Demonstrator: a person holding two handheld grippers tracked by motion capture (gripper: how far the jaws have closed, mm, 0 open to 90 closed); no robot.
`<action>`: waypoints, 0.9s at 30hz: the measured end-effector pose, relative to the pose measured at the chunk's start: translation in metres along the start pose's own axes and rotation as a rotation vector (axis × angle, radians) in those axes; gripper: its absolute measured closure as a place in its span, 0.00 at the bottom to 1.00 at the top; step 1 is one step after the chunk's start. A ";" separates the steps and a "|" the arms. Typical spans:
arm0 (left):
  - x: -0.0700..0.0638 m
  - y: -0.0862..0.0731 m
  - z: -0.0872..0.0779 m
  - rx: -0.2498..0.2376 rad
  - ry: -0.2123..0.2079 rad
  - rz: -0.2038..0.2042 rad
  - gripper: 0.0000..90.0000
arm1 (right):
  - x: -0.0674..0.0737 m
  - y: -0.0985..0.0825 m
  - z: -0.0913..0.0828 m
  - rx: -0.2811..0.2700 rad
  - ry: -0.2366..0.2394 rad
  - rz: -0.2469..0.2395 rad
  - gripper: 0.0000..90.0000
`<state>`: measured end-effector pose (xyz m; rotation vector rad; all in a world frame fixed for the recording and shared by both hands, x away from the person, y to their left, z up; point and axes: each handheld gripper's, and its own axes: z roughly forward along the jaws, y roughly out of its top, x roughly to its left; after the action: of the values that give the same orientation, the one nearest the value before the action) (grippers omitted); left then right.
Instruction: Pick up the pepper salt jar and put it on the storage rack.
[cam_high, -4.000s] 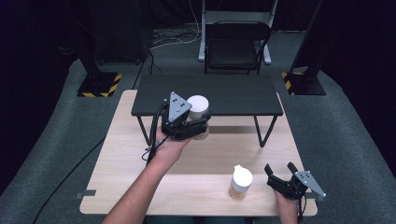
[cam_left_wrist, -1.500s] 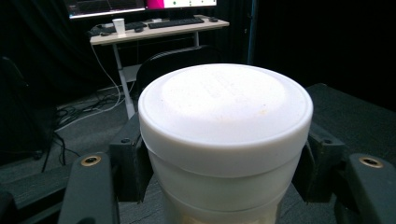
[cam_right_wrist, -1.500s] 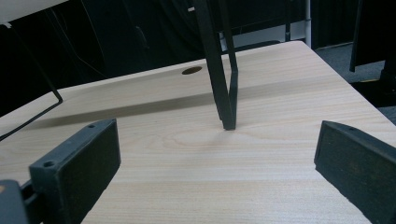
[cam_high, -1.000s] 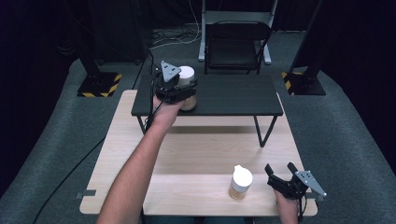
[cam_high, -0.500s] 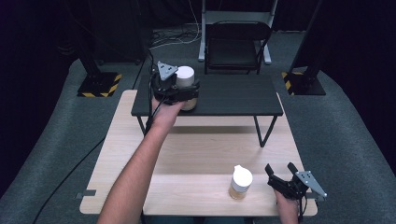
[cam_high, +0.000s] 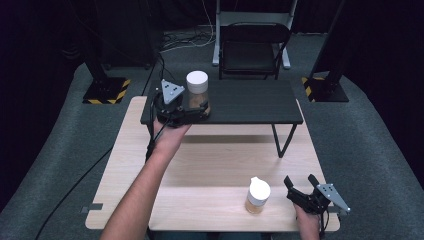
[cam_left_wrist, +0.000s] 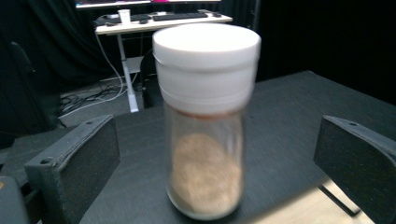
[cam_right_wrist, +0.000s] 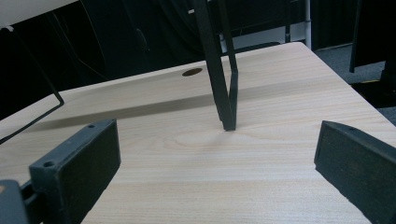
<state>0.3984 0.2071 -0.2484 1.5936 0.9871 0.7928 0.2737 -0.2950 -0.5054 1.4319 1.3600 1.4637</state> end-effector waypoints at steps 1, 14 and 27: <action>0.000 -0.003 -0.003 -0.003 -0.009 0.002 0.00 | 0.000 0.000 0.000 0.001 0.000 -0.001 0.00; -0.001 -0.035 -0.039 -0.028 -0.097 0.014 0.00 | 0.001 0.000 -0.001 0.001 -0.003 -0.005 0.00; 0.009 -0.071 -0.054 -0.027 -0.104 -0.023 0.00 | 0.002 0.000 -0.001 0.003 -0.005 -0.007 0.00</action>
<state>0.3405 0.2461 -0.3049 1.5818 0.9142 0.6977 0.2729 -0.2934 -0.5047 1.4298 1.3635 1.4535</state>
